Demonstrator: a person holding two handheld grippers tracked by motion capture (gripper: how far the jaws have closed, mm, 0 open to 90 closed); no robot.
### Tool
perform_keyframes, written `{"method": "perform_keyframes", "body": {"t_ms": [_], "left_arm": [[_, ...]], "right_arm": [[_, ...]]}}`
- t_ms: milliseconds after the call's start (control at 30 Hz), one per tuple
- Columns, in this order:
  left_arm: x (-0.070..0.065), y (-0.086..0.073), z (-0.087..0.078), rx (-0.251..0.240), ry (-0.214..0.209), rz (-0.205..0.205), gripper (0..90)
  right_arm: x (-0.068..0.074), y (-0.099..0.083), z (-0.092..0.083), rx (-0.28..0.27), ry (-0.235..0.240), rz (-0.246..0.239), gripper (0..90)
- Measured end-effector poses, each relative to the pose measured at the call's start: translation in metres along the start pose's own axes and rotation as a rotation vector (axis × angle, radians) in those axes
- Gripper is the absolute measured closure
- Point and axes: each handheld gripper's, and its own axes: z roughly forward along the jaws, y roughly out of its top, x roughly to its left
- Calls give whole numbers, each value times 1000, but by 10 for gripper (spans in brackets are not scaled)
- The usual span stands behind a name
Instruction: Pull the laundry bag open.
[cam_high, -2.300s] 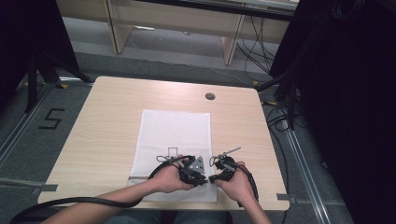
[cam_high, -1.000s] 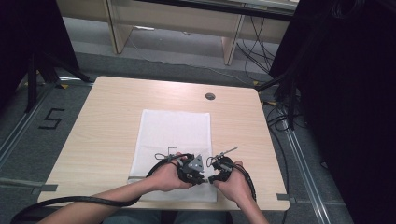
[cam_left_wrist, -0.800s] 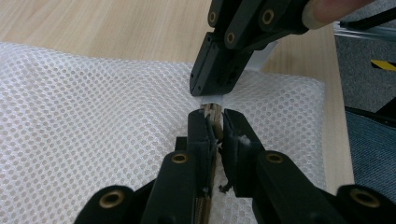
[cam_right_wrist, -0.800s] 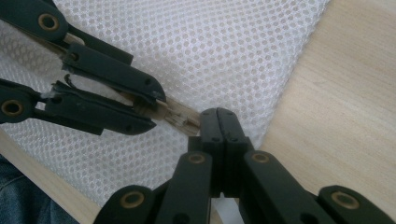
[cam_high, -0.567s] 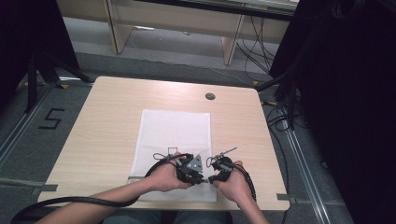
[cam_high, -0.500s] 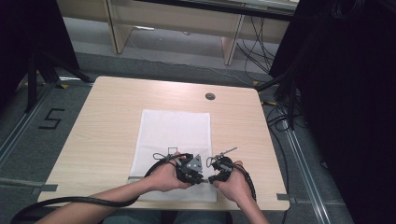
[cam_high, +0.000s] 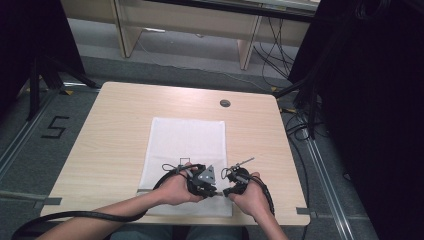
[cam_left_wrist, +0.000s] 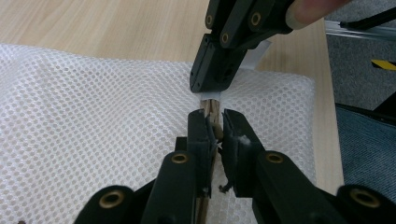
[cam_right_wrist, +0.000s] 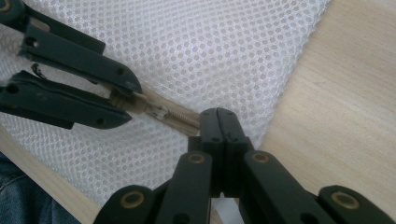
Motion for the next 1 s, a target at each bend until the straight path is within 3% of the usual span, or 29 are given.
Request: {"method": "perform_keyframes", "body": {"t_ms": [167, 300, 433, 867, 967, 1000], "left_arm": [[0, -1, -1, -1, -3, -14, 813], [2, -2, -3, 4, -2, 1, 813], [1, -2, -4, -3, -7, -18, 814], [1, -2, -5, 0, -2, 4, 813], [1, -3, -7, -2, -2, -8, 813], [2, -3, -8, -4, 0, 10, 813]], "right_arm": [[1, 0, 0, 1, -4, 12, 900], [0, -1, 0, -5, 1, 6, 900], [1, 0, 0, 2, -3, 11, 900], [1, -1, 0, -2, -5, 10, 900], [0, 0, 0, -3, -5, -16, 900], [1, -1, 0, -1, -7, -9, 900]]}}
